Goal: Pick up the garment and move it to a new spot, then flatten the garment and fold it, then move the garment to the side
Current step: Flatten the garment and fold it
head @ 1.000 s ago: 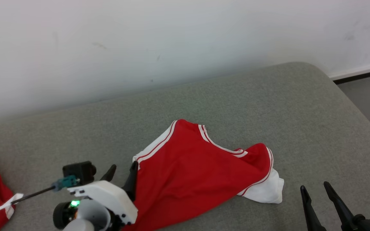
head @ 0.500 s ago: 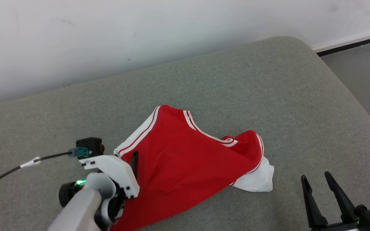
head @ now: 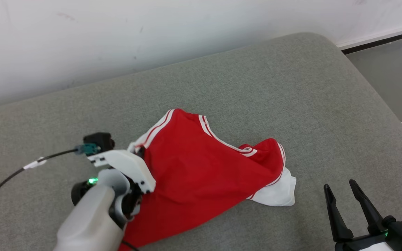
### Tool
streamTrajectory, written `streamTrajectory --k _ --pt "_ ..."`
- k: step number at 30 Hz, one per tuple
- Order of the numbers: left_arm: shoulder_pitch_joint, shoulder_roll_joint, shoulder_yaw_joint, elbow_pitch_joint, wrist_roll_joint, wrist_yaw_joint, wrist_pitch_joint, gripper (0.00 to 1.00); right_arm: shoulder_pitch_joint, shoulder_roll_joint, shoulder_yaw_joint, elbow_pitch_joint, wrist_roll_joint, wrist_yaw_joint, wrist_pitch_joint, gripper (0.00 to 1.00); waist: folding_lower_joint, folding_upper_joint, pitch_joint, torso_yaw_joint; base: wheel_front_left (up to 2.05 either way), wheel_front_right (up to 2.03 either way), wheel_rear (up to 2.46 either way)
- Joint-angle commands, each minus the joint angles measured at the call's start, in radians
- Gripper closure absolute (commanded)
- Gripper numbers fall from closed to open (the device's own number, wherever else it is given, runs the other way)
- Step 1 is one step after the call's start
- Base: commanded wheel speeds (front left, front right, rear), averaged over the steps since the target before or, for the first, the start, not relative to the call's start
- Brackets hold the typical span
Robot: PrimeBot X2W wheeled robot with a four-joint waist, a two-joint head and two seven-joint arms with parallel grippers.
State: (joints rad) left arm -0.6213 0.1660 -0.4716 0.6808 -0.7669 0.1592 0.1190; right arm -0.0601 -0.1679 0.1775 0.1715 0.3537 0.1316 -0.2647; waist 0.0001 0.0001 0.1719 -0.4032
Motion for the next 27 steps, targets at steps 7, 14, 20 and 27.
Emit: streamTrajectory --k 7,14,20,27 --pt "-0.107 0.019 0.067 0.064 0.011 0.006 -0.177 1.00 -0.008 -0.014 -0.006 0.008 0.003 -0.002 0.001 0.00 -0.0001 -0.0001 0.002 -0.003 0.00 0.00 0.00" --pt "-0.216 0.040 0.083 0.112 0.055 0.010 -0.298 1.00 -0.015 -0.020 0.005 0.011 -0.001 -0.002 0.001 0.00 -0.0001 -0.0001 -0.005 -0.010 0.00 0.00 0.00" --pt "-0.333 0.072 0.085 0.139 0.096 0.000 -0.359 1.00 -0.021 -0.025 0.020 0.013 0.002 -0.002 0.001 0.00 -0.0001 -0.0001 -0.008 -0.030 0.00 0.00 0.00" --pt "-0.414 0.105 0.105 0.125 0.147 -0.010 -0.384 1.00 -0.024 -0.023 0.023 0.015 0.003 -0.002 0.001 0.00 -0.0001 -0.0001 -0.009 -0.054 0.00 0.00 0.00"
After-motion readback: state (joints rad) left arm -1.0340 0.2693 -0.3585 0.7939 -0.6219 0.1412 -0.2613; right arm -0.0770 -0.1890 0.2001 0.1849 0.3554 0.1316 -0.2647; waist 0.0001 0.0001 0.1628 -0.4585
